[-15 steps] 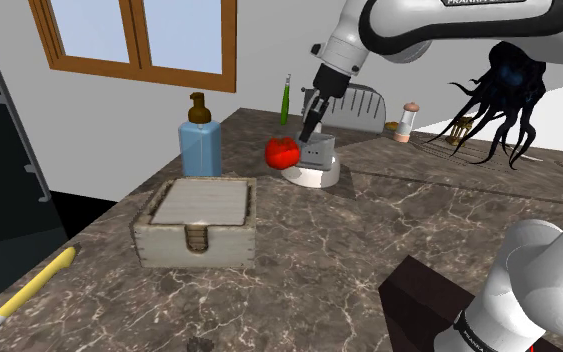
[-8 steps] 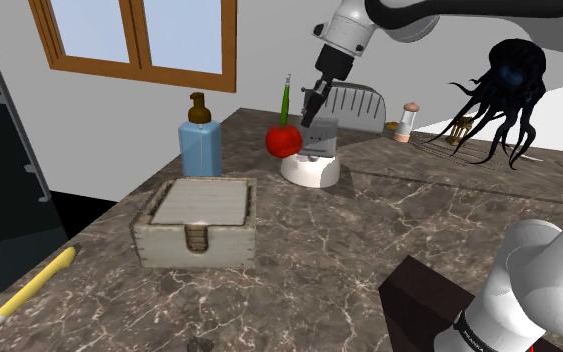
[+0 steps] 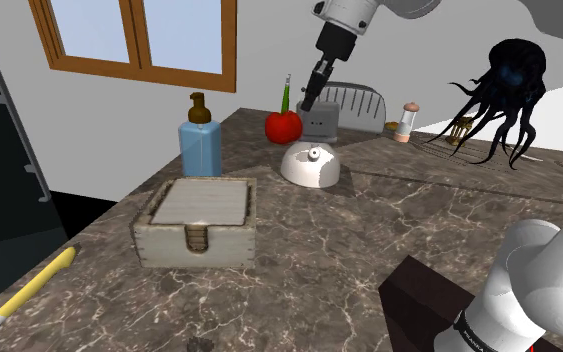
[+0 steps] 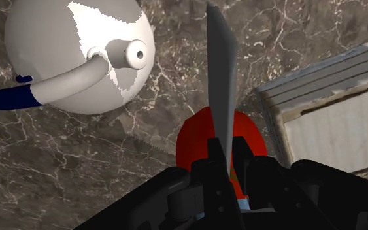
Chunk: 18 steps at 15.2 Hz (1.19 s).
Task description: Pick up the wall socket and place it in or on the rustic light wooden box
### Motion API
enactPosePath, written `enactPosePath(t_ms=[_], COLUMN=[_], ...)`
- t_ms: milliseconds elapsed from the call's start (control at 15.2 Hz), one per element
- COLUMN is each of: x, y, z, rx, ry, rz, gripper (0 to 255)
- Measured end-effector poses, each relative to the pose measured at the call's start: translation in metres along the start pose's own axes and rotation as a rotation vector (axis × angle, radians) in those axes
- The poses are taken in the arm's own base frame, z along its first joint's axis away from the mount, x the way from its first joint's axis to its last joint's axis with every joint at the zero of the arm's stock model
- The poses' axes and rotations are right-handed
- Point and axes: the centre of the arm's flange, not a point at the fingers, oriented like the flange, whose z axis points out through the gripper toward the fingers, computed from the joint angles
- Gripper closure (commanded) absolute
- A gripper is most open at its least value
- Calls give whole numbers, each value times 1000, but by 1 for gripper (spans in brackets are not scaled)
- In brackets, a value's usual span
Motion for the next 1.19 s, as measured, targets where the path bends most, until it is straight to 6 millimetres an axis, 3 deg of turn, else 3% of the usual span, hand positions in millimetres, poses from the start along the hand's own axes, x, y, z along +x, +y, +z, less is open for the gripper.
enactPosePath(t_ms=[858, 1188], x=[100, 140], y=[-131, -180], z=[2, 12], rx=[0, 0], ry=[0, -1], rz=[-2, -2], gripper=[255, 255])
